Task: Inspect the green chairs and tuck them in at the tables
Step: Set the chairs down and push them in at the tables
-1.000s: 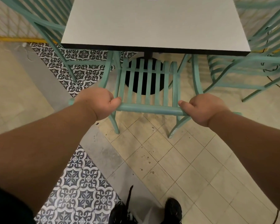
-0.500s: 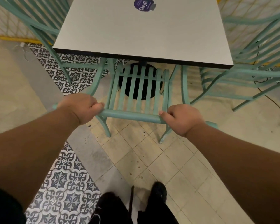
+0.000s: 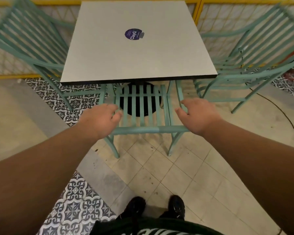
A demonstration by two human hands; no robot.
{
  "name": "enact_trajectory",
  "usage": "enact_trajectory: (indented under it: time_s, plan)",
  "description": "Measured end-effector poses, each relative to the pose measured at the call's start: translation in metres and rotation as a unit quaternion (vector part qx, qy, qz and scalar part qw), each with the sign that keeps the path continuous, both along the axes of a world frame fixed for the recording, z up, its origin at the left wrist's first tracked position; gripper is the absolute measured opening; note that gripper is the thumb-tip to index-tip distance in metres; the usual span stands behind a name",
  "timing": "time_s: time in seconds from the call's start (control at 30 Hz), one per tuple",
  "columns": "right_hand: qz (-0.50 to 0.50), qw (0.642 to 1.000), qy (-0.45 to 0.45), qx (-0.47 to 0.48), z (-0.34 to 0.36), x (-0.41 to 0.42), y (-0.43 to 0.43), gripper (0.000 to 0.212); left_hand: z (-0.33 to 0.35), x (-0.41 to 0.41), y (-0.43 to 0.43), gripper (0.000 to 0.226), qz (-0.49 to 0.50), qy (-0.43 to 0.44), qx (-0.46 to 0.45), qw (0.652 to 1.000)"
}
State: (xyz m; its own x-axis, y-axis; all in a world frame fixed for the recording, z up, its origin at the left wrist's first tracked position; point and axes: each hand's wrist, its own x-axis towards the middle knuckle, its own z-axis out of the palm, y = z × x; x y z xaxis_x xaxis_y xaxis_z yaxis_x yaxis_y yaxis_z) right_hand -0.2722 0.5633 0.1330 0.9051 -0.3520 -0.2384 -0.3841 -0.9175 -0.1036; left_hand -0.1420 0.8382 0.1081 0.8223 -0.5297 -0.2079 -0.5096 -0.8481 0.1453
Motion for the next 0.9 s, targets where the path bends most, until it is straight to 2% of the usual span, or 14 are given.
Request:
enact_trajectory:
  time_s: [0.13, 0.27, 0.4, 0.7, 0.9]
  plan:
    - [-0.019, 1.000, 0.004, 0.008, 0.009, -0.015, 0.002, 0.060, 0.023, -0.004, -0.003, 0.049, 0.001, -0.005, 0.011, 1.000]
    - [-0.025, 1.000, 0.011, 0.016, 0.013, -0.033, 0.002, 0.058, 0.031, -0.013, -0.007, 0.058, -0.010, 0.007, 0.002, 1.000]
    - [-0.050, 0.998, 0.005, 0.023, 0.016, -0.052, -0.009, 0.056, 0.033, -0.022, -0.029, 0.052, -0.045, 0.024, 0.003, 0.999]
    - [-0.151, 0.988, -0.017, 0.030, 0.018, -0.126, -0.085, 0.055, 0.039, -0.049, -0.159, 0.049, -0.152, 0.017, 0.013, 0.988]
    - [-0.173, 0.985, -0.024, 0.015, 0.031, -0.168, -0.180, 0.058, 0.048, -0.079, -0.257, 0.051, -0.162, 0.006, 0.015, 0.987]
